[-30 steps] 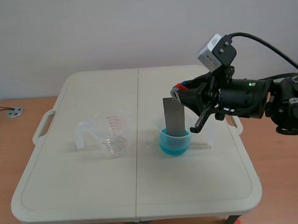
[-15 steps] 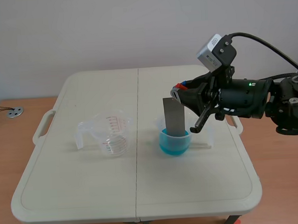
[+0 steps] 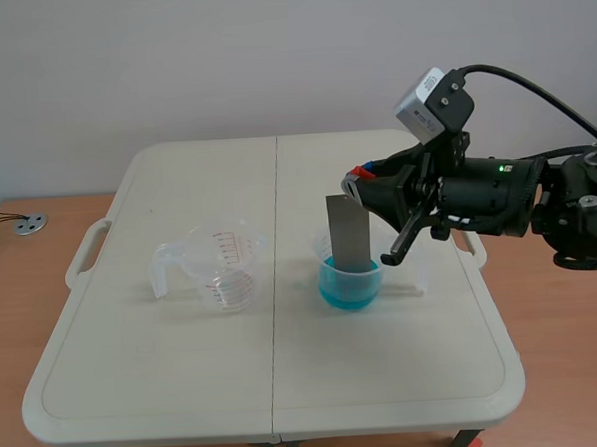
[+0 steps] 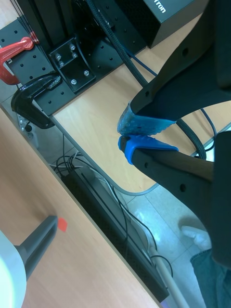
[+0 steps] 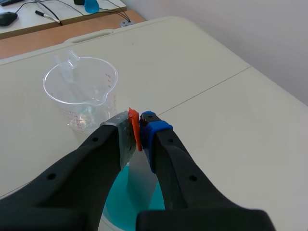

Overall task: Hold the metal plate by the orange handle, dip it into the blue solution, take it out and point at it, then put the plate back in the beaker on the left.
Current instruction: 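Hold the plate still in the solution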

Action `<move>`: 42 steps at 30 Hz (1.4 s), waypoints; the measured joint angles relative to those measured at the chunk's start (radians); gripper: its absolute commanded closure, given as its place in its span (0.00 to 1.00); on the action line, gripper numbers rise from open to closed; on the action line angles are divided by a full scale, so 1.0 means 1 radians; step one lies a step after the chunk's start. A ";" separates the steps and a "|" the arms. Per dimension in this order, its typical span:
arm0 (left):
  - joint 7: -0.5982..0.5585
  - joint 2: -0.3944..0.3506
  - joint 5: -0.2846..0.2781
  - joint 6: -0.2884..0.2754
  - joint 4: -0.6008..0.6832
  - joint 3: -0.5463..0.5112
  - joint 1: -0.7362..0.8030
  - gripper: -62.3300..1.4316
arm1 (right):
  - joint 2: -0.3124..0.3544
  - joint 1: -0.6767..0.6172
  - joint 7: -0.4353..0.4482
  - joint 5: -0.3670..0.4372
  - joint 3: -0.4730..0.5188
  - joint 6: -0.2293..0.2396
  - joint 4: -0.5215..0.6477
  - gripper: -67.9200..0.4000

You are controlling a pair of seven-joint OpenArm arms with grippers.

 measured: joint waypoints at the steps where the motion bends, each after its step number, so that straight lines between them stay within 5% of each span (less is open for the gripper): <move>1: 0.000 0.000 0.000 0.000 0.000 0.000 0.000 0.93 | 0.000 0.000 0.003 0.000 0.000 0.000 0.000 0.97; 16: 0.000 0.000 0.007 0.000 0.000 0.000 0.000 0.93 | 0.010 -0.018 -0.002 -0.009 0.052 0.004 0.015 0.97; 42: 0.023 0.000 0.037 -0.001 0.000 -0.004 -0.045 0.93 | 0.097 -0.019 -0.005 -0.011 0.052 0.009 0.220 0.97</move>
